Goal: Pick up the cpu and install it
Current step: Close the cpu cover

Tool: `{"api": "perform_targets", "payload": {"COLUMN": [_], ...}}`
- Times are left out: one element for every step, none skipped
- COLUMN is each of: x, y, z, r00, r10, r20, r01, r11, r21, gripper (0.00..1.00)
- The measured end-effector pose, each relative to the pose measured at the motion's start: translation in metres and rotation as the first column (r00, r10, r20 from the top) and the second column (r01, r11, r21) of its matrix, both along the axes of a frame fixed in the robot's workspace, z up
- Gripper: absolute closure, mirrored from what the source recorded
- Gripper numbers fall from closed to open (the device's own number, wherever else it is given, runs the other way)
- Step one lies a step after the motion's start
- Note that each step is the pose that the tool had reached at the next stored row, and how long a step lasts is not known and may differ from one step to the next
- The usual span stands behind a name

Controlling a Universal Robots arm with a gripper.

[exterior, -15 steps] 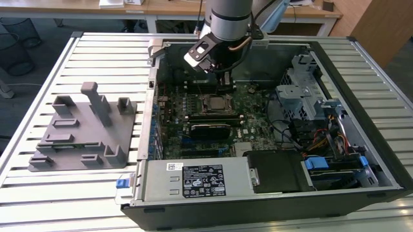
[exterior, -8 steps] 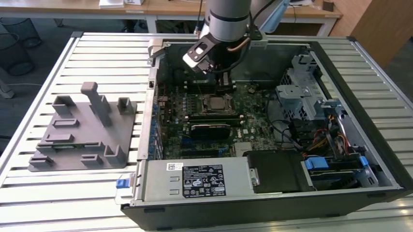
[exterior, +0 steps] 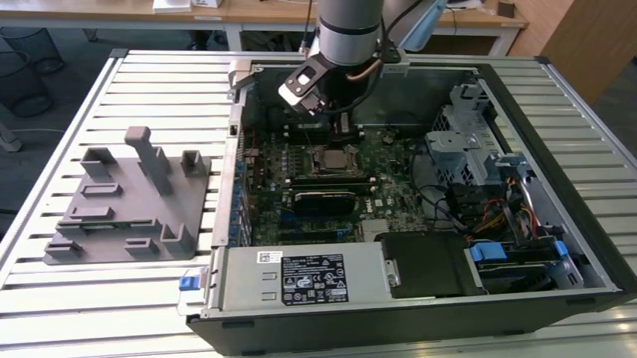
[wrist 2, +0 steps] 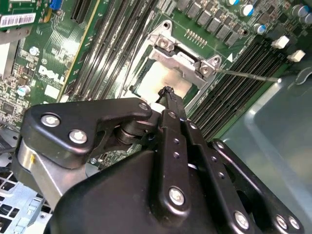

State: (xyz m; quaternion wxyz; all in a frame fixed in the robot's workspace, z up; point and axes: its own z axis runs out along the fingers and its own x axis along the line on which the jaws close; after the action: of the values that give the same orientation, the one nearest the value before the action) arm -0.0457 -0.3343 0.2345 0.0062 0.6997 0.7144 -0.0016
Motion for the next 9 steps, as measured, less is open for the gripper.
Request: {"api": "perform_targets", "payload": {"x": [-0.002,-0.004,-0.006,-0.007,-0.01,-0.012,-0.014,-0.015,-0.016], "y": [-0.0001,-0.0004,-0.0005,-0.0007,-0.0008,-0.0008,-0.0007,-0.0007,-0.0008], "z": [-0.0002,-0.0005,-0.0008,-0.001,-0.0013,-0.0016,-0.0019,-0.0021,-0.0026], "r00": [1.0,1.0,1.0,1.0,1.0,1.0,1.0,1.0,1.0], "r10": [0.0,0.0,0.0,0.0,0.0,0.001,0.001,0.001,0.001], "r20": [0.0,-0.0001,0.0,0.0,0.0,0.0,0.0001,0.0001,0.0001], "r01": [0.0,0.0,0.0,0.0,0.0,-0.001,-0.001,-0.001,-0.001], "r11": [1.0,1.0,1.0,1.0,1.0,1.0,1.0,1.0,1.0], "r21": [-0.0001,-0.0001,0.0001,0.0,0.0001,0.0001,0.0002,0.0001,0.0002], "gripper": [0.89,0.89,0.89,0.89,0.89,0.89,0.89,0.89,0.89]}}
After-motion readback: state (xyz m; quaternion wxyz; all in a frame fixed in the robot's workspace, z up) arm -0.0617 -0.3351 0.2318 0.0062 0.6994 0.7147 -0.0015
